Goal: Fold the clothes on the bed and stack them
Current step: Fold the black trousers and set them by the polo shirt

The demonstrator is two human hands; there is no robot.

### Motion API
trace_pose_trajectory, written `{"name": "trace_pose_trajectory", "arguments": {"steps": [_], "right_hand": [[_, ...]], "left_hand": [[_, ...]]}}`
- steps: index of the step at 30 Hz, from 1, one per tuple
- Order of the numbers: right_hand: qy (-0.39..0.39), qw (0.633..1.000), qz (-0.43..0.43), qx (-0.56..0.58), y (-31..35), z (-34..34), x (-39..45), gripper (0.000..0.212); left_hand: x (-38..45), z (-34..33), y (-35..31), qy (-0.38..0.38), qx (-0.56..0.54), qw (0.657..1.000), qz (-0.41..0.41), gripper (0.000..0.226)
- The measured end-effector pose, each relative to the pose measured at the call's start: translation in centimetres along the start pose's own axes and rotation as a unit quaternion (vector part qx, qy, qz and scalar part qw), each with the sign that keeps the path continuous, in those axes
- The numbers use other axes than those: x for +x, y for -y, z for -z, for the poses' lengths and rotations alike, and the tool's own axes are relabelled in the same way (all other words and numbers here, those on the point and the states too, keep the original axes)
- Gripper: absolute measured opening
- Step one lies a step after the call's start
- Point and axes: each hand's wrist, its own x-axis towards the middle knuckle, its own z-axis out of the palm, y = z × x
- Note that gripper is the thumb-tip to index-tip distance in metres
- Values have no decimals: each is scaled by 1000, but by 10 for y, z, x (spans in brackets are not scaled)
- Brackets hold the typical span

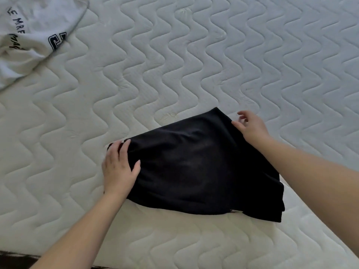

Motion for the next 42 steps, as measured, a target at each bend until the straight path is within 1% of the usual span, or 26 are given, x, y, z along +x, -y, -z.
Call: {"name": "trace_pose_trajectory", "arguments": {"steps": [3, 6, 8, 12, 15, 18, 19, 21, 23, 24, 25, 26, 27, 29, 30, 32, 33, 35, 37, 39, 41, 42], "right_hand": [[-21, 999, -35, 22, -40, 19, -33, 39], [-47, 996, -73, 24, -83, 37, -68, 37], [-57, 993, -104, 28, -107, 45, -88, 35], [-70, 986, -145, 50, -139, 49, -119, 26], [-46, 980, -172, 87, -148, 40, -138, 15], [-16, 979, -177, 104, -148, 26, -151, 17], [-10, 977, -179, 112, -147, 22, -153, 20], [-12, 973, -184, 141, -144, 14, -158, 30], [-9, 969, -183, 164, -142, 8, -162, 39], [-1, 970, -180, 164, -142, 6, -163, 42], [5, 971, -178, 160, -143, 5, -164, 44], [7, 971, -179, 156, -144, 5, -164, 45], [7, 971, -182, 155, -145, 5, -164, 45], [4, 967, -190, 170, -148, 6, -162, 40], [1, 964, -193, 181, -149, 7, -162, 34], [-8, 961, -194, 198, -152, 8, -162, 19], [-11, 959, -193, 207, -153, 8, -163, 13], [-4, 959, -182, 218, -157, 8, -167, 12], [16, 966, -159, 201, -162, 9, -171, 15], [47, 974, -139, 173, -168, 11, -175, 18], [73, 978, -147, 132, -174, 13, -176, 20], [77, 977, -157, 121, -176, 14, -175, 16]], "left_hand": [[-9, -11, -49, 44, -12, 991, -125, 63], [-19, -27, -103, 104, -58, 968, -220, 59], [-25, -38, -139, 141, -73, 953, -257, 58], [-32, -58, -199, 178, -65, 924, -332, 55], [-35, -71, -231, 198, -40, 900, -387, 50], [-33, -80, -253, 196, -18, 883, -426, 33], [-31, -82, -260, 196, -13, 881, -431, 28], [-27, -87, -273, 218, 28, 876, -430, 31], [-21, -91, -285, 276, 88, 871, -398, 33], [-18, -93, -289, 304, 103, 870, -374, 29], [-15, -96, -292, 317, 105, 872, -359, 24], [-13, -98, -295, 313, 97, 874, -358, 20], [-10, -100, -296, 297, 87, 877, -366, 21], [-4, -107, -300, 263, 61, 884, -382, 40], [1, -111, -303, 256, 57, 888, -378, 52], [12, -117, -312, 273, 75, 889, -361, 71], [18, -119, -317, 292, 85, 884, -355, 76], [27, -122, -326, 319, 102, 870, -361, 80], [35, -123, -336, 334, 121, 857, -373, 67], [44, -121, -344, 342, 133, 850, -379, 44], [51, -118, -347, 333, 96, 863, -367, 29], [54, -116, -348, 324, 60, 876, -352, 24]]}}
